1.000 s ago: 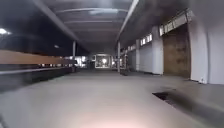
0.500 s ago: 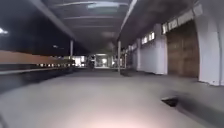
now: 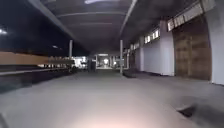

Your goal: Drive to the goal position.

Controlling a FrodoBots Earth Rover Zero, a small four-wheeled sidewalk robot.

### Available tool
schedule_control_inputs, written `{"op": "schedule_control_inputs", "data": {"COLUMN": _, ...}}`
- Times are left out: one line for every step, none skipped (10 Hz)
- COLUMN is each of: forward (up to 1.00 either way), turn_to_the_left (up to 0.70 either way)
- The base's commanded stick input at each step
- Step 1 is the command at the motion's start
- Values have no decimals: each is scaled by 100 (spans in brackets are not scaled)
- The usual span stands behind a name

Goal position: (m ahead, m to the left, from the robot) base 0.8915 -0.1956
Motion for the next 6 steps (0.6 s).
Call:
{"op": "schedule_control_inputs", "data": {"forward": 100, "turn_to_the_left": 3}}
{"op": "schedule_control_inputs", "data": {"forward": 100, "turn_to_the_left": 3}}
{"op": "schedule_control_inputs", "data": {"forward": 100, "turn_to_the_left": 3}}
{"op": "schedule_control_inputs", "data": {"forward": 100, "turn_to_the_left": 3}}
{"op": "schedule_control_inputs", "data": {"forward": 100, "turn_to_the_left": 3}}
{"op": "schedule_control_inputs", "data": {"forward": 100, "turn_to_the_left": 3}}
